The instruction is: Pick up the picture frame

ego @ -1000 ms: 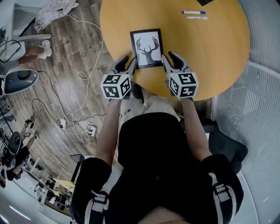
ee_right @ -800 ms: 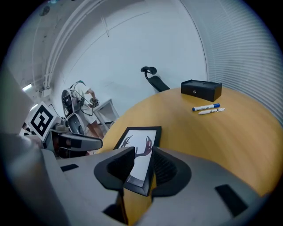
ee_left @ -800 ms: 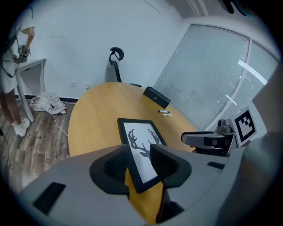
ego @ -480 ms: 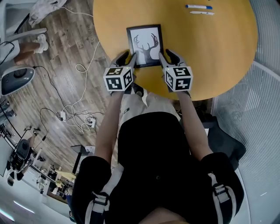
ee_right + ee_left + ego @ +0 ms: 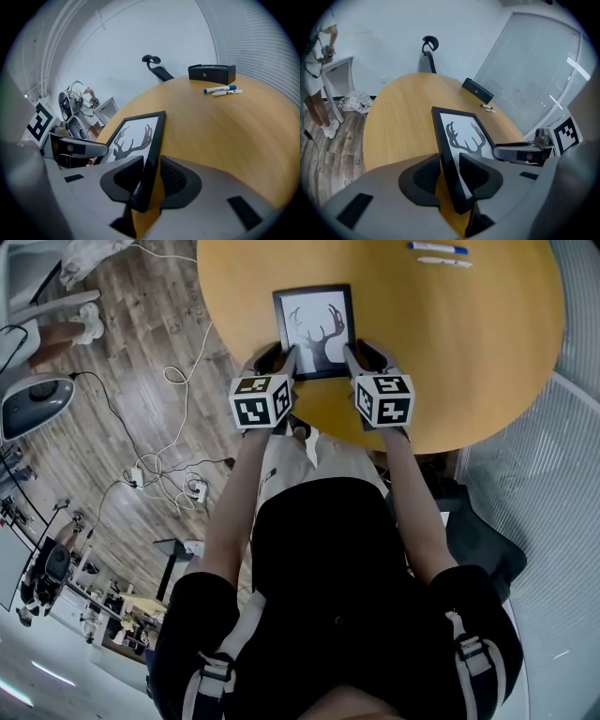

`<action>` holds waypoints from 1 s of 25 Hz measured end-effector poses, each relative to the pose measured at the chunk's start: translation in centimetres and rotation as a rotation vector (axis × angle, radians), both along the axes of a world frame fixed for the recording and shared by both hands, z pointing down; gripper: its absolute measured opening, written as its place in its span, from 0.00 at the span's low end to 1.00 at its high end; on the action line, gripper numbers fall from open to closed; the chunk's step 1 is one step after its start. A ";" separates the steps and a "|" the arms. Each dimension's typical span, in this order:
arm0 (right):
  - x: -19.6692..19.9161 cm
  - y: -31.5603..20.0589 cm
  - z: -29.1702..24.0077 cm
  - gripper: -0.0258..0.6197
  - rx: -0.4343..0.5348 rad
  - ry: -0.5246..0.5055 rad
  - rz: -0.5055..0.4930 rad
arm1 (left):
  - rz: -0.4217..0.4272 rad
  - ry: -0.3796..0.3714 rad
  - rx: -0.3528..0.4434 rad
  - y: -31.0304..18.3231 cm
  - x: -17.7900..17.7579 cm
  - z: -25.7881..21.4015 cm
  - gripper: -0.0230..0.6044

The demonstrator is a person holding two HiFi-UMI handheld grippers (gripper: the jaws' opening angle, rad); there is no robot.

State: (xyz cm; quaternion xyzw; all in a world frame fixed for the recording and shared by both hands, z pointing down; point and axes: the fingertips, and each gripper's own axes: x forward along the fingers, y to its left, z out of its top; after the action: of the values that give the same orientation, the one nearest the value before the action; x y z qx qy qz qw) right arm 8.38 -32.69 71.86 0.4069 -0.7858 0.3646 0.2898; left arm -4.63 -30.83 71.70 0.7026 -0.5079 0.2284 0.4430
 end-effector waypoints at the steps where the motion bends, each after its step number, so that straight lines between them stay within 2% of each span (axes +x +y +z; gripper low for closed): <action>1: 0.3 0.0 0.1 0.23 0.000 -0.001 -0.001 | -0.001 -0.007 -0.002 0.0 0.3 0.1 0.26; 15: 0.0 -0.4 -0.8 0.19 -0.002 -0.027 0.019 | -0.017 -0.010 0.000 -0.3 -0.1 -0.5 0.20; 20: 0.2 -0.2 -2.3 0.18 0.033 -0.049 0.030 | -0.036 -0.004 0.045 -0.2 0.0 -2.4 0.19; 25: -0.4 -0.5 -5.8 0.18 0.112 -0.061 0.039 | -0.043 -0.012 0.127 -0.4 -0.7 -6.0 0.19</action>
State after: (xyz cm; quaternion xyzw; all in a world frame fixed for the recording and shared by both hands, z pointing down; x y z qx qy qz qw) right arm 7.95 -33.15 66.03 0.4262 -0.8054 0.3378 0.2356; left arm -5.32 -31.23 65.72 0.7170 -0.5388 0.1903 0.3994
